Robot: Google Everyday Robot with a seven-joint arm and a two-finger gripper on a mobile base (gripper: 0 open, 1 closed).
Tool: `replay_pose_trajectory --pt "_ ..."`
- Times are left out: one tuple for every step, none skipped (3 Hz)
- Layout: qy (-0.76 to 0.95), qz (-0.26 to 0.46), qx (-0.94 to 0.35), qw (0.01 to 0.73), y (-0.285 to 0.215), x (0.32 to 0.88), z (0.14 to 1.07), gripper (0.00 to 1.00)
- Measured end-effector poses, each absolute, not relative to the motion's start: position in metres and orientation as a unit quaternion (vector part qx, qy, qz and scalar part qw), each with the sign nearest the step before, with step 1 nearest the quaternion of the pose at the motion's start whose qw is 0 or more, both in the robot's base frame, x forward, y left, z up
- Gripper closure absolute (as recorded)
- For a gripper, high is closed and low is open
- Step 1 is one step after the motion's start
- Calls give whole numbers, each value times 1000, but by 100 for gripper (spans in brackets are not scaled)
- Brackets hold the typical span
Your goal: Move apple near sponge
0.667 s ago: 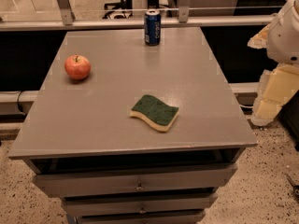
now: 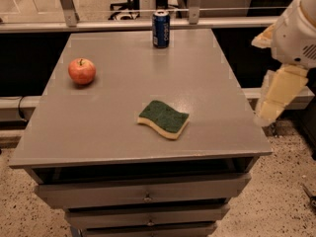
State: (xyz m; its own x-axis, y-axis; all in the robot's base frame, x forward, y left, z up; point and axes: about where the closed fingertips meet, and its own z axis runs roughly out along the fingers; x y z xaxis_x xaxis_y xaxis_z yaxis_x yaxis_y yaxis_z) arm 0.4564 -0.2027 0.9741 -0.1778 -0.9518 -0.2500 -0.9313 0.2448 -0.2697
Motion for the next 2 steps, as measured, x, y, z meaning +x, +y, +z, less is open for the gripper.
replay_pose_trajectory --pt "734 -4 -636 240 -166 502 968 0" --pt "703 19 -650 289 -130 546 963 0"
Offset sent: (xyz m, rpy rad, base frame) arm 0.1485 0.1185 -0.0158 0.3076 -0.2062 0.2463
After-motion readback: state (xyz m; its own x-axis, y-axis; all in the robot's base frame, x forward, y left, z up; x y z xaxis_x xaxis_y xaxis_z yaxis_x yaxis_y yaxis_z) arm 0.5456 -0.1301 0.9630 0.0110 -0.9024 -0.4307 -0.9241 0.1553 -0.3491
